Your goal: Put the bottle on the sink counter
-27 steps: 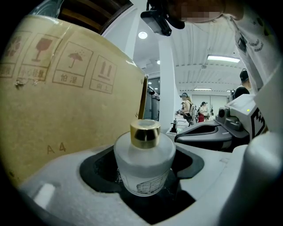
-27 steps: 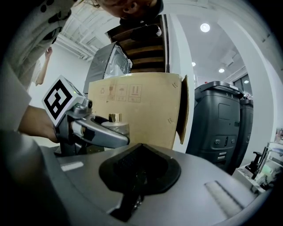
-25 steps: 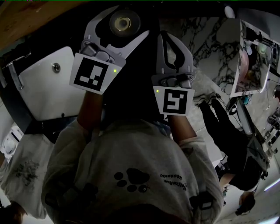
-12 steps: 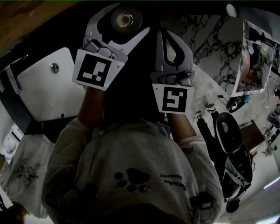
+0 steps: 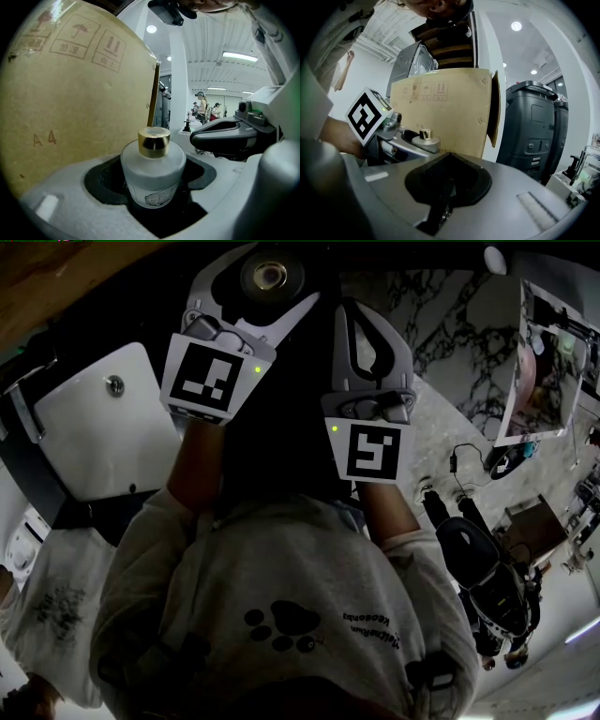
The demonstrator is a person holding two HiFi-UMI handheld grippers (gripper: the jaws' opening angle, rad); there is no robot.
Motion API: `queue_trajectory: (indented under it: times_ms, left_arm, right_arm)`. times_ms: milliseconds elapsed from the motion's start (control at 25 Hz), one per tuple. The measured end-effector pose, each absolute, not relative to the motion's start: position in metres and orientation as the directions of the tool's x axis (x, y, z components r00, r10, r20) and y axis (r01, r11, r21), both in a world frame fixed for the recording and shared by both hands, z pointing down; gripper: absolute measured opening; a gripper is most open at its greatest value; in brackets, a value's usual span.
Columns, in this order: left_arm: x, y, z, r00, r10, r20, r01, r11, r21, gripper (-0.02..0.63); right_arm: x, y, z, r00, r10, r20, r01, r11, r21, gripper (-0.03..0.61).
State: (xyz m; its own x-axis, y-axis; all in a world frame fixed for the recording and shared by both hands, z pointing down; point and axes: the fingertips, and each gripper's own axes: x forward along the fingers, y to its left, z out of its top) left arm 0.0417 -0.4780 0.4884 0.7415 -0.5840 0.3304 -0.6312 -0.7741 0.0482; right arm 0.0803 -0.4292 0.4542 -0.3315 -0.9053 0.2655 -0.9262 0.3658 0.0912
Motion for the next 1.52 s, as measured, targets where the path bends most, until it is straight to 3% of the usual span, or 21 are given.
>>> queue_trajectory:
  times_ms: [840,1080,1360,1400,1520]
  left_arm:
    - [0.042,-0.479,0.504,0.696,-0.572,0.434,-0.646,-0.763,0.03,0.342]
    - [0.034,-0.464,0.513,0.675,-0.553,0.488,-0.653,-0.756,0.046,0.4]
    - [0.006,-0.428,0.485,0.641,-0.614,0.46,-0.716,-0.694,0.072,0.396]
    - [-0.001,-0.421,0.477,0.635,-0.63,0.447,-0.728,-0.682,0.072,0.373]
    - [-0.019,-0.396,0.45,0.61,-0.689,0.391,-0.762,-0.646,0.05,0.168]
  right_arm:
    - [0.081,-0.411,0.412,-0.316,-0.928,0.198,-0.934,0.341,0.107,0.002]
    - [0.092,-0.386,0.387,-0.298,-0.94,0.165,-0.938,0.321,0.135,0.002]
    - [0.097,-0.359,0.369,-0.309,-0.942,0.131,-0.934,0.326,0.147,0.002]
    - [0.094,-0.354,0.365,-0.311,-0.942,0.13,-0.933,0.328,0.149,0.002]
    - [0.085,-0.337,0.353,-0.326,-0.937,0.126,-0.927,0.343,0.154,0.002]
